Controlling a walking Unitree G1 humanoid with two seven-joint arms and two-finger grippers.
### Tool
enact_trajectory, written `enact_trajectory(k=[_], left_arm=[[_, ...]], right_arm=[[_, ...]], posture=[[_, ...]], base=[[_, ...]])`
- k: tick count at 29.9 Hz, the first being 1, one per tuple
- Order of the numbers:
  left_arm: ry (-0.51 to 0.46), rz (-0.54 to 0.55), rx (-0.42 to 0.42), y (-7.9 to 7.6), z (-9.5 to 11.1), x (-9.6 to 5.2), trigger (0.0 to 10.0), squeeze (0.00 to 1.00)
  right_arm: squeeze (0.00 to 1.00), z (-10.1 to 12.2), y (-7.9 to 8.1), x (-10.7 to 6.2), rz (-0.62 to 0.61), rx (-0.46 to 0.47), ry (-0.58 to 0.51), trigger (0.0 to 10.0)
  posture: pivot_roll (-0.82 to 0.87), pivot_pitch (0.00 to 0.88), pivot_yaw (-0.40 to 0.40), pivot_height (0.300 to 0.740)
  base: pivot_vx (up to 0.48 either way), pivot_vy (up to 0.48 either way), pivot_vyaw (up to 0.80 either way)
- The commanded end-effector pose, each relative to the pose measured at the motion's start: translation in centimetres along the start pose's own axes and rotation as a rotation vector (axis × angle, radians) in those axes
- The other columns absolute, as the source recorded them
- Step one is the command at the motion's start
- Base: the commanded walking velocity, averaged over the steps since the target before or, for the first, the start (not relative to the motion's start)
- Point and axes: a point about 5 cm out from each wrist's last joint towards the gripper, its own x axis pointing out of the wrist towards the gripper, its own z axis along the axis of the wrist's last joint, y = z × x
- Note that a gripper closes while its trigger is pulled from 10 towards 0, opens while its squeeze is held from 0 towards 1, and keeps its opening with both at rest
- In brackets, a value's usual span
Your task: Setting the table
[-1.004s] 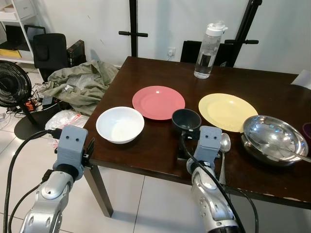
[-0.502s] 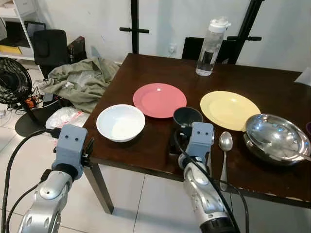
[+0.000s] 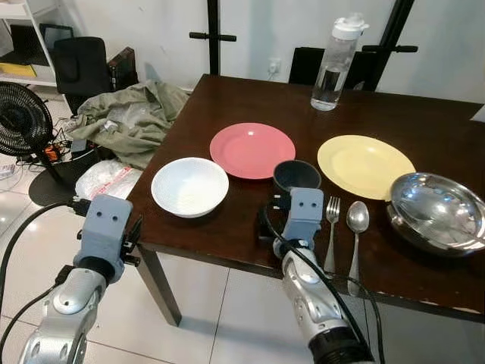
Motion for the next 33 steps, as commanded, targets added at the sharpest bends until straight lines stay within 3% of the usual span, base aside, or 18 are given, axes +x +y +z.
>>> enact_trajectory(k=[1, 2, 4, 5, 6, 33], left_arm=[[0.032, 0.004, 0.007, 0.1, -0.6, -0.4, 10.0, 0.00], [0.033, 0.003, 0.006, 0.1, -0.6, -0.5, 10.0, 0.00], [0.035, 0.001, 0.005, 0.0, -0.6, -0.5, 10.0, 0.00], [0.036, -0.001, 0.002, -0.1, -0.6, -0.4, 10.0, 0.00], [0.037, -0.002, 0.001, -0.1, -0.6, -0.4, 10.0, 0.00], [0.015, -0.002, -0.038, -1.0, -0.4, 1.2, 10.0, 0.00]], right_arm=[[0.00, -0.5, 0.2, -0.2, 0.003, -0.003, 0.013, 6.3], [0.00, -0.5, 0.1, -0.1, 0.001, -0.007, 0.008, 5.0], [0.00, -0.4, 0.0, 0.0, -0.003, -0.015, 0.001, 4.5], [0.00, -0.4, -0.1, 0.0, -0.008, -0.023, -0.002, 1.6], [0.00, -0.4, -0.2, 0.0, -0.010, -0.027, -0.005, 0.3], [0.00, 0.5, -2.0, 0.8, -0.059, -0.057, -0.060, 0.0]], posture=[[0.27, 0.218, 0.098, 0.740], [0.27, 0.217, 0.098, 0.740], [0.27, 0.216, 0.098, 0.740], [0.27, 0.211, 0.100, 0.740], [0.27, 0.209, 0.101, 0.740], [0.22, 0.140, 0.090, 0.740]], base=[[0.000, 0.000, 0.00], [0.000, 0.000, 0.00], [0.000, 0.000, 0.00], [0.000, 0.000, 0.00], [0.000, 0.000, 0.00], [0.000, 0.000, 0.00]])
